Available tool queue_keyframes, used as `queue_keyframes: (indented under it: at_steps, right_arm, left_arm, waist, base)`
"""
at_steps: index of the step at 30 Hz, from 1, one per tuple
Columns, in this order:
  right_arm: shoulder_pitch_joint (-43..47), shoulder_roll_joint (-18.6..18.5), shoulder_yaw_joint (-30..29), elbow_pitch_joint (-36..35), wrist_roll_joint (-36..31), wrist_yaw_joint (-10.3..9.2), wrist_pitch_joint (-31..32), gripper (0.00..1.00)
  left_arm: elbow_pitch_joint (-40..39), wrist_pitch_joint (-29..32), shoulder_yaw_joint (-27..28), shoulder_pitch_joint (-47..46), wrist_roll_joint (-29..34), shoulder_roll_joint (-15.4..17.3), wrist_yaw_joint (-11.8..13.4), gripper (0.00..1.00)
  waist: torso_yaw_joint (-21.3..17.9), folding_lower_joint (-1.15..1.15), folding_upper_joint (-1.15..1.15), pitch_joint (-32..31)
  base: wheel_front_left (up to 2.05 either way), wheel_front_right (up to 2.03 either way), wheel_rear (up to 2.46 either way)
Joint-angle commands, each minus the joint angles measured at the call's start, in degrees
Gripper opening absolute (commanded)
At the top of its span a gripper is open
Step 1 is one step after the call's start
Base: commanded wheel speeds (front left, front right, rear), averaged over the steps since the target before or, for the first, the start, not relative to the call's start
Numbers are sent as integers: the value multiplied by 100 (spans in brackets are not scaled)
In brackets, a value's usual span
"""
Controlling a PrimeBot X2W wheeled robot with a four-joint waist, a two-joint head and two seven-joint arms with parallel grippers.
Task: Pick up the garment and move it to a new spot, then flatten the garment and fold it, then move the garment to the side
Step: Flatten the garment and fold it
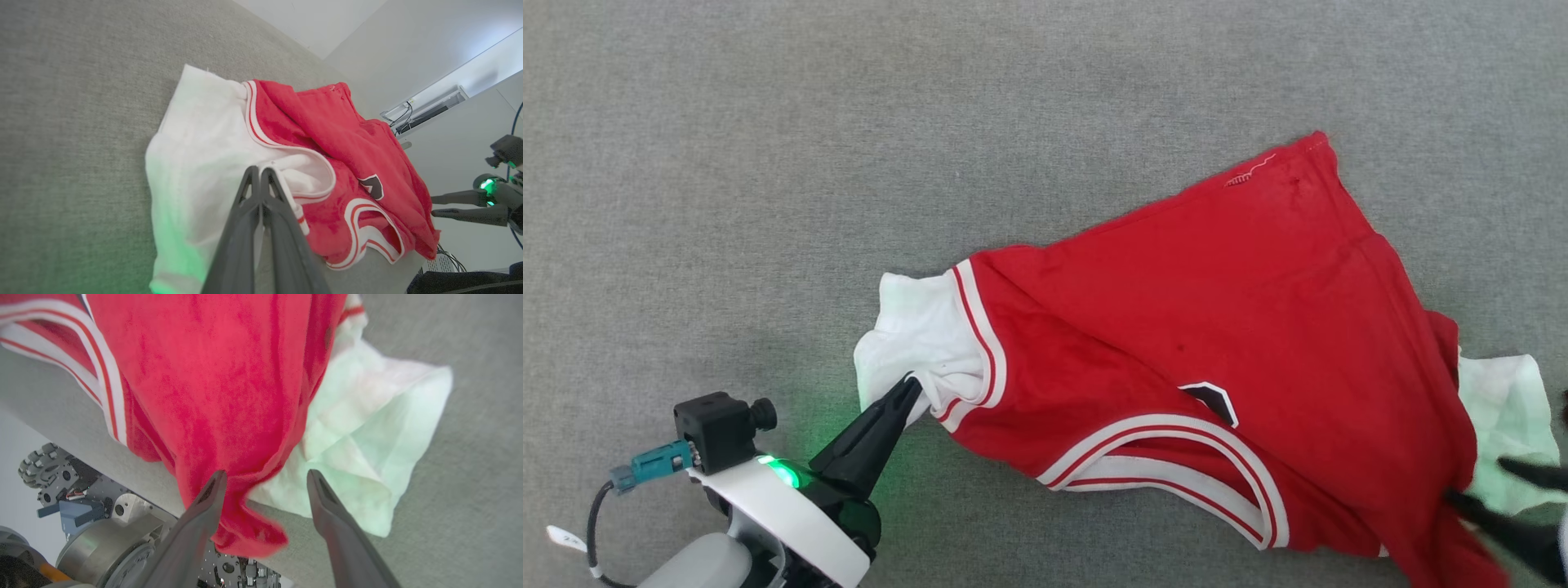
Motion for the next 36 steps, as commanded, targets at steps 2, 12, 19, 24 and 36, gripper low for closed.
queue_keyframes:
  at_steps: [2,12,19,24,36]
  right_arm:
    - [-131,-27,-347,-238,147,0,127,100]
    - [-2032,-379,-724,-22,-110,1,129,100]
    - [-3930,-179,759,1260,-594,0,234,100]
    - [-4866,121,1606,2291,-820,0,258,100]
    - [-4903,-189,2973,3253,-568,2,632,19]
  left_arm:
    - [-20,-3,14,66,41,-38,18,0]
    - [-40,-3,-190,-299,127,-317,18,0]
    - [17,-3,-442,-679,130,-538,18,0]
    - [111,-2,-552,-791,116,-721,18,0]
    - [217,-2,-537,-737,64,-883,18,0]
  waist:
    - [40,0,1,-5]
    - [437,0,1,340]
    - [811,0,1,704]
    - [999,0,1,822]
    - [1088,0,1,791]
  base:
    - [0,0,0]
    - [0,0,0]
    - [0,0,0]
    - [0,0,0]
    - [0,0,0]
